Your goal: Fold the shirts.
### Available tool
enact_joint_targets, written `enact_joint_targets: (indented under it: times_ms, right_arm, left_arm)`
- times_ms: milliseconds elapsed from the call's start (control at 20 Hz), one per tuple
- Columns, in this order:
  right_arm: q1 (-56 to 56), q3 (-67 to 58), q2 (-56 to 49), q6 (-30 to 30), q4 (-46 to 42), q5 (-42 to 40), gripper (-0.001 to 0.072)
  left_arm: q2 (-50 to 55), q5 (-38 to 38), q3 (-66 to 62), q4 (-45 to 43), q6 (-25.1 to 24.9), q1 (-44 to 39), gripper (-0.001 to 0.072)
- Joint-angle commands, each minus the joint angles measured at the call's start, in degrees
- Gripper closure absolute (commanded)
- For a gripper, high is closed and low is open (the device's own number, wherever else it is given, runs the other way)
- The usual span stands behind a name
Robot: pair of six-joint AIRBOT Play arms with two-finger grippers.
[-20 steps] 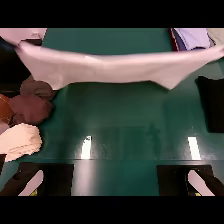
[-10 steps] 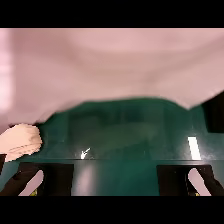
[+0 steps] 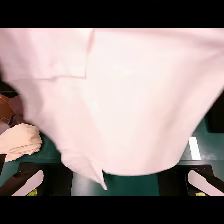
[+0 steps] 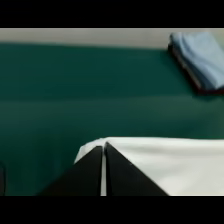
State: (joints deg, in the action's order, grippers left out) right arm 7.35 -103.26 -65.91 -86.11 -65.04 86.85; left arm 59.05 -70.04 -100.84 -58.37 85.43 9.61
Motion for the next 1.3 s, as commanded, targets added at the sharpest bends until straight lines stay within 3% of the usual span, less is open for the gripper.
enact_joint_targets:
  times_ms: [0,150,300,450,550,700,900,1150,1200,1250]
  right_arm:
    - [-9.22,7.02,-10.56,-1.60,-10.05,1.05,0.0698]
    - [-10.54,6.38,-21.35,-2.21,-9.94,-1.20,0.0698]
    - [-9.66,-0.31,-30.97,-2.10,-9.51,-4.48,0.0698]
    - [-8.02,-7.74,-37.05,-2.10,-6.84,-6.29,0.0698]
    - [-7.10,-11.91,-39.67,-2.08,-4.87,-6.14,0.0698]
    - [-6.80,-11.58,-38.75,0.28,-5.20,-4.48,0.0698]
    - [-7.87,0.87,-33.29,2.67,-6.67,-4.28,0.0698]
    - [-9.11,16.15,-29.11,2.60,-6.56,-9.31,0.0696]
    - [-9.11,17.44,-28.96,2.58,-6.47,-9.40,0.0677]
    - [-9.11,18.03,-28.96,2.54,-6.45,-9.29,0.0463]
  left_arm:
    - [10.67,-4.66,7.72,-0.02,-0.48,-0.50,0.0684]
    - [21.70,-2.91,8.28,-0.02,-3.41,-3.63,0.0684]
    - [30.36,4.24,8.26,-0.15,-4.94,-6.21,0.0684]
    - [35.08,11.23,8.02,-0.15,-4.96,-6.23,0.0684]
    - [35.80,13.46,8.04,-0.20,-7.98,-6.23,0.0683]
    - [35.76,8.39,7.87,-1.01,-9.44,-6.23,0.0683]
    - [35.76,-3.96,8.87,-8.09,-9.38,-6.23,0.0683]
    - [35.76,-3.02,16.68,-7.19,-8.13,-6.40,0.0682]
    - [35.76,-2.32,18.08,-7.21,-5.42,-6.40,0.0677]
    - [35.76,-1.90,18.78,-7.26,-4.37,-6.27,0.0454]
